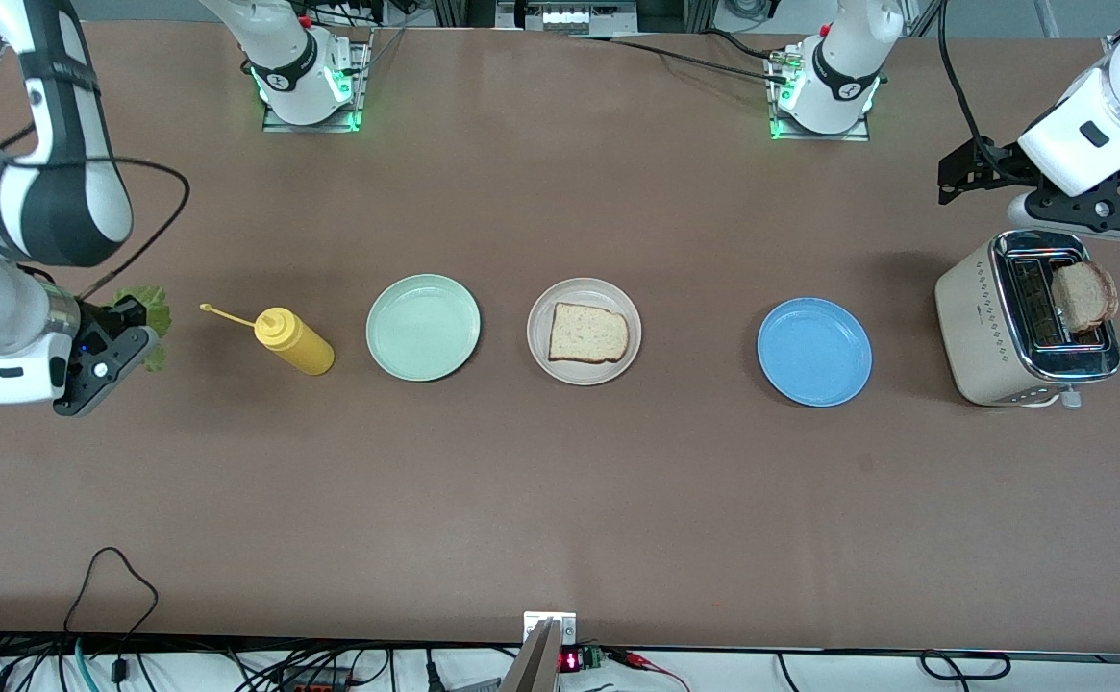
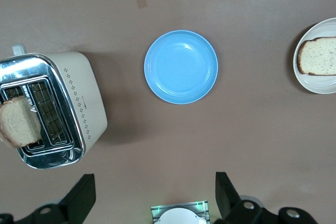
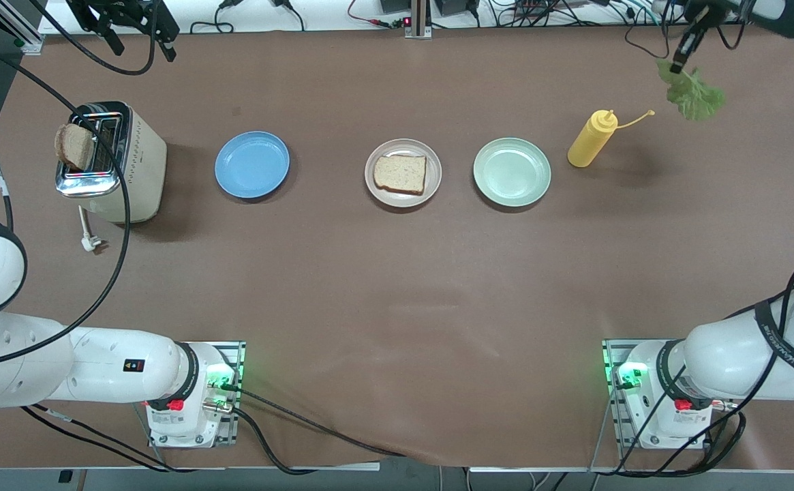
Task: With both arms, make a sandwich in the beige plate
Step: 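Carry the lettuce leaf over the bread on the beige plate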
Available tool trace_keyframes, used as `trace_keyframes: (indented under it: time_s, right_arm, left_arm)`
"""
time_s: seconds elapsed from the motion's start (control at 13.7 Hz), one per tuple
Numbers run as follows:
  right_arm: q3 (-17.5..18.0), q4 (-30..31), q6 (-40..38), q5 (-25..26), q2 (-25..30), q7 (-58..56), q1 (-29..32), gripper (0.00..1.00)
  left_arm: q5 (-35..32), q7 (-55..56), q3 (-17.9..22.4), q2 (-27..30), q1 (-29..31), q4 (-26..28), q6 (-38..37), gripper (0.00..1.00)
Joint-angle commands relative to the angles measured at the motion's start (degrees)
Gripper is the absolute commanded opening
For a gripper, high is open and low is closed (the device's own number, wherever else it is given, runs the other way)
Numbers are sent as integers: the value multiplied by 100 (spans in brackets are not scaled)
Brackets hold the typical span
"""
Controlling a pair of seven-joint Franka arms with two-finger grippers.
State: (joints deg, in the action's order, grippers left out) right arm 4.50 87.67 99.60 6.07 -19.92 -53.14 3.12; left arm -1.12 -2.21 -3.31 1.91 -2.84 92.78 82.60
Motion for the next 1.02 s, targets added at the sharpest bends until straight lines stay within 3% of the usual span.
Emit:
trace_keyframes:
  time_s: [0.0, 0.44, 0.95]
  right_arm:
    - [496, -671, -598, -290, -56, -363, -4, 0]
    - [1850, -883, -486, -526, -99, -285, -57, 0]
    - [1905, -892, 1892, -651, -1073, 918, -1620, 0]
  left_arm:
    - [33, 19, 6, -121, -41, -216, -104, 100]
    - [33, 10, 15, -129, -33, -216, -104, 100]
    - [41, 27, 15, -147, -24, -216, -69, 100]
